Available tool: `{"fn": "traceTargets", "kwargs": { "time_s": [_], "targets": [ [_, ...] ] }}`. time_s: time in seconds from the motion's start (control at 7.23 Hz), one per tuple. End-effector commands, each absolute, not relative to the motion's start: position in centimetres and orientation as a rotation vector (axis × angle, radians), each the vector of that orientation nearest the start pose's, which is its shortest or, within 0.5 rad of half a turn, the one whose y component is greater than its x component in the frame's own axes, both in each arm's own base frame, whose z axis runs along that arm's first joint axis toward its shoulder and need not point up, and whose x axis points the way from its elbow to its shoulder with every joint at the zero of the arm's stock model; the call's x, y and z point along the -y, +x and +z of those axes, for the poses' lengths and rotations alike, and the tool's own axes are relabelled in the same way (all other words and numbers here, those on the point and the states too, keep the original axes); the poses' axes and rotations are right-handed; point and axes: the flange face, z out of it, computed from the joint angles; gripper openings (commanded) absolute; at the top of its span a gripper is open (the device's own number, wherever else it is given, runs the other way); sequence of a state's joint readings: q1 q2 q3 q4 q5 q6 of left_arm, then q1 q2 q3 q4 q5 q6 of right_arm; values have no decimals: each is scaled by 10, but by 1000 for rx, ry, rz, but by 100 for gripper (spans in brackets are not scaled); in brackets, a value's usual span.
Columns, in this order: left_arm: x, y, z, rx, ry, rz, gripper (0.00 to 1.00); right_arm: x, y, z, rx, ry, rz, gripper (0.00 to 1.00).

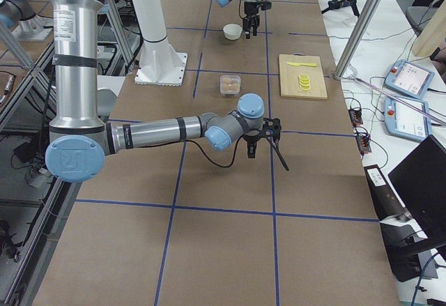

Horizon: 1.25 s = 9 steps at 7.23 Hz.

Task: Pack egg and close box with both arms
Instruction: 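Push the carton lid closed with the right gripper while the left arm withdraws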

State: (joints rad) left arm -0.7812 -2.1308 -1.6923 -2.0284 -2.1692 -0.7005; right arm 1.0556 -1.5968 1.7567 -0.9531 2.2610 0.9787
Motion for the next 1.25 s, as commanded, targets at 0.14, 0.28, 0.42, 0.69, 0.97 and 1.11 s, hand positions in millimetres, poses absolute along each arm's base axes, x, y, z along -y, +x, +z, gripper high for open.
{"fn": "traceTargets", "kwargs": {
  "time_s": [0.14,0.28,0.42,0.69,0.97,1.11],
  "targets": [
    [544,336,269,-1073,501,444,84,427,-327,416,1067,125,197,0],
    [546,327,285,-1051,503,454,84,431,-357,387,1075,115,197,0],
    [545,327,292,-1046,496,457,85,432,-380,362,1058,108,187,0],
    [545,327,296,-1041,490,454,85,420,-413,330,1083,110,142,0],
    [544,327,296,-1042,490,455,86,404,-460,258,1134,64,176,0],
    [545,327,297,-1041,491,455,86,406,-455,257,1120,66,186,0]
  ]
}}
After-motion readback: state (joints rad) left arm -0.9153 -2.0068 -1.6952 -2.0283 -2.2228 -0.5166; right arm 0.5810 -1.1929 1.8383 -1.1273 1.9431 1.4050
